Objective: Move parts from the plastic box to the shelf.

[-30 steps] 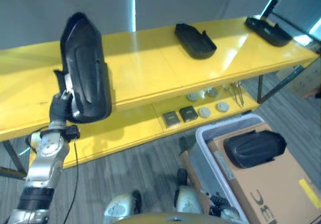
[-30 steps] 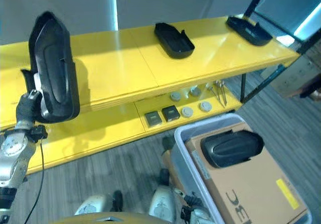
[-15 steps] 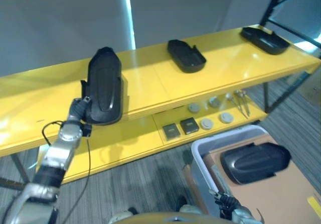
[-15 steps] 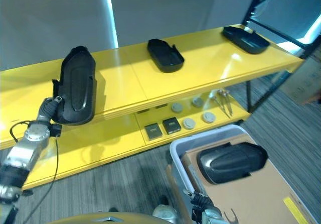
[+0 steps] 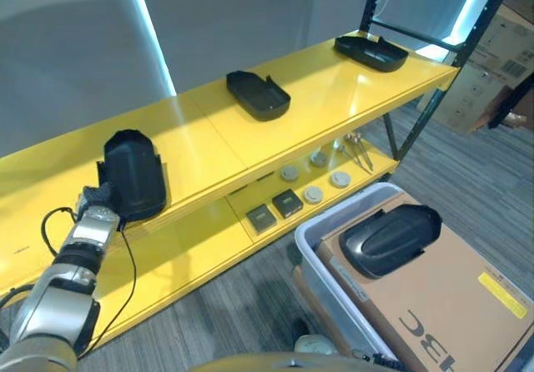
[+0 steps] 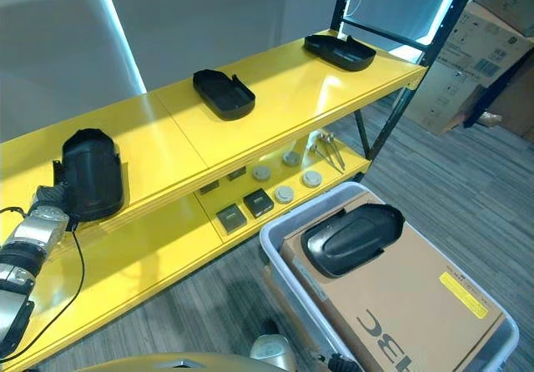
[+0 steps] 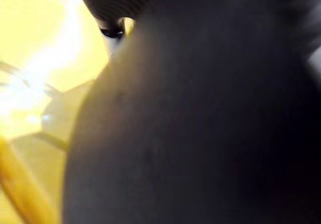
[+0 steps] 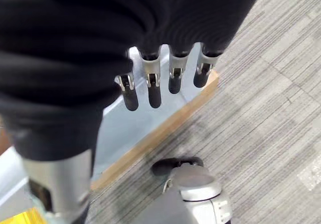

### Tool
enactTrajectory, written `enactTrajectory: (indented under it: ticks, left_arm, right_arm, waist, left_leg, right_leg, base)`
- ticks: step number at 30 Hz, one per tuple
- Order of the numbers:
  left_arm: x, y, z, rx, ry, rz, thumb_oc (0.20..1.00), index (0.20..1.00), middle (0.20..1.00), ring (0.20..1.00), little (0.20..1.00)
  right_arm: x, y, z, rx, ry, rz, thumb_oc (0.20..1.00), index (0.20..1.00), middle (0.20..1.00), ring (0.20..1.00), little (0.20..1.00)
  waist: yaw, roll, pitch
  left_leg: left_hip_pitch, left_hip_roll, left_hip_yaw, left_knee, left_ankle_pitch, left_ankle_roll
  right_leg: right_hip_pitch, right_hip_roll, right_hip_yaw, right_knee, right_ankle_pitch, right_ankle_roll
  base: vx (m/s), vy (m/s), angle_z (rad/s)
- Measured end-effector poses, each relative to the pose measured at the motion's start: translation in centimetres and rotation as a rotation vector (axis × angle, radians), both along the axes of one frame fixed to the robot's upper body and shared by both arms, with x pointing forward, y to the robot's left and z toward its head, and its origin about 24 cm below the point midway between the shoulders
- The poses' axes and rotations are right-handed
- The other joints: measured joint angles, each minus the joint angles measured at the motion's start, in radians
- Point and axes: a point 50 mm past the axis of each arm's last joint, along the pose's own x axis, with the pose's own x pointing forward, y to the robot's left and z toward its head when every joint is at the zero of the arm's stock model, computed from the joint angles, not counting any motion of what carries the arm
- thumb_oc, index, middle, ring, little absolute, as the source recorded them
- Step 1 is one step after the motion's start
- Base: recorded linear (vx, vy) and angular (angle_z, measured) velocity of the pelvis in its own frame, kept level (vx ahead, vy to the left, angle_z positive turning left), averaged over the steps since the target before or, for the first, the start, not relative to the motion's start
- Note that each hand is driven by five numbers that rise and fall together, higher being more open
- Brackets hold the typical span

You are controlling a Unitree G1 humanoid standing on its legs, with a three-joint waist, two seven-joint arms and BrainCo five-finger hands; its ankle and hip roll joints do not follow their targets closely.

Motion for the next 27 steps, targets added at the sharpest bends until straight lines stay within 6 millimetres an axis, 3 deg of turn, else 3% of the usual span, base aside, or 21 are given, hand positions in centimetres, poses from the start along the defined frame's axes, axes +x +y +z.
enactTrajectory:
  ticks: [4,11,14,15,17,18,19,22,27]
  left_arm:
    - [0.9,-0.2,0.8,-0.013,-0.034,0.069,0.200,0.200,0.200,0.200,0.200]
    - [1.9,-0.1,2.2,0.012,-0.065,0.097,0.200,0.200,0.200,0.200,0.200]
    - [3.6,-0.6,5.1,0.043,-0.134,0.089,0.200,0.200,0.200,0.200,0.200]
    - [4.9,-0.9,7.6,0.079,-0.209,0.086,0.200,0.200,0.200,0.200,0.200]
    - [5.6,-0.8,10.1,0.138,-0.272,0.095,0.200,0.200,0.200,0.200,0.200]
    - [6.3,-0.6,13.1,0.177,-0.342,0.105,0.200,0.200,0.200,0.200,0.200]
    - [6.5,-0.5,14.1,0.188,-0.366,0.108,0.200,0.200,0.200,0.200,0.200]
    - [6.8,-0.7,15.8,0.219,-0.403,0.113,0.200,0.200,0.200,0.200,0.200]
    - [6.6,-0.1,16.4,0.221,-0.400,0.155,0.200,0.200,0.200,0.200,0.200]
  right_arm:
    - [1.9,-0.5,0.6,-0.023,-0.053,0.046,1.000,1.000,1.000,1.000,1.000]
    - [2.3,-0.8,0.8,-0.015,-0.074,0.066,1.000,1.000,1.000,1.000,1.000]
    - [3.3,-0.8,1.0,-0.016,-0.094,0.089,1.000,1.000,1.000,1.000,1.000]
    - [4.4,-0.7,1.3,-0.014,-0.127,0.102,1.000,1.000,1.000,1.000,1.000]
    - [5.5,-0.8,1.6,-0.002,-0.163,0.098,1.000,1.000,1.000,1.000,1.000]
    - [6.5,-0.7,2.0,0.001,-0.200,0.106,1.000,1.000,1.000,1.000,1.000]
    - [6.8,-0.7,2.0,0.002,-0.205,0.108,1.000,1.000,1.000,1.000,1.000]
    - [7.2,-0.5,2.1,0.020,-0.225,0.118,1.000,1.000,1.000,1.000,1.000]
    - [7.3,-0.5,2.1,0.024,-0.230,0.124,1.000,1.000,1.000,1.000,1.000]
  waist:
    - [-0.002,-0.002,0.035]
    - [-0.031,-0.020,0.085]
    - [-0.031,-0.032,0.107]
    - [-0.032,-0.048,0.144]
    - [-0.036,-0.056,0.177]
    - [-0.038,-0.062,0.218]
    - [-0.043,-0.064,0.236]
    - [-0.046,-0.062,0.273]
    - [-0.056,-0.063,0.281]
  left_leg:
    - [-0.055,0.000,0.000,0.031,0.003,0.007]
    - [-0.057,0.005,0.000,0.036,-0.005,0.004]
    - [-0.138,0.007,0.000,0.079,-0.005,0.008]
    - [-0.192,0.009,0.000,0.118,-0.002,0.011]
    - [-0.238,0.015,0.000,0.151,-0.005,0.012]
    - [-0.280,0.027,0.000,0.191,-0.015,0.018]
    - [-0.295,0.033,0.000,0.208,-0.019,0.015]
    - [-0.323,0.056,-0.002,0.251,-0.039,0.007]
    - [-0.323,0.070,-0.004,0.257,-0.050,0.009]
  right_leg:
    - [-0.057,-0.010,0.009,0.034,0.004,-0.002]
    - [-0.072,-0.007,0.022,0.043,0.002,-0.006]
    - [-0.144,-0.010,0.040,0.070,0.002,-0.006]
    - [-0.192,-0.012,0.053,0.086,0.022,-0.006]
    - [-0.225,-0.012,0.057,0.089,0.033,-0.011]
    - [-0.254,-0.012,0.059,0.096,0.040,-0.016]
    - [-0.263,-0.010,0.060,0.097,0.044,-0.020]
    - [-0.279,-0.001,0.061,0.104,0.043,-0.026]
    - [-0.278,0.015,0.064,0.096,0.043,-0.027]
  base:
    - [-0.04,0.009,0.00]
    - [-0.01,0.015,-0.04]
    - [-0.23,0.012,0.00]
    - [-0.20,0.015,0.00]
    - [-0.16,-0.002,-0.02]
    - [-0.13,-0.018,-0.04]
    - [-0.13,-0.022,-0.04]
    - [-0.04,-0.010,-0.06]
    - [-0.01,-0.005,-0.09]
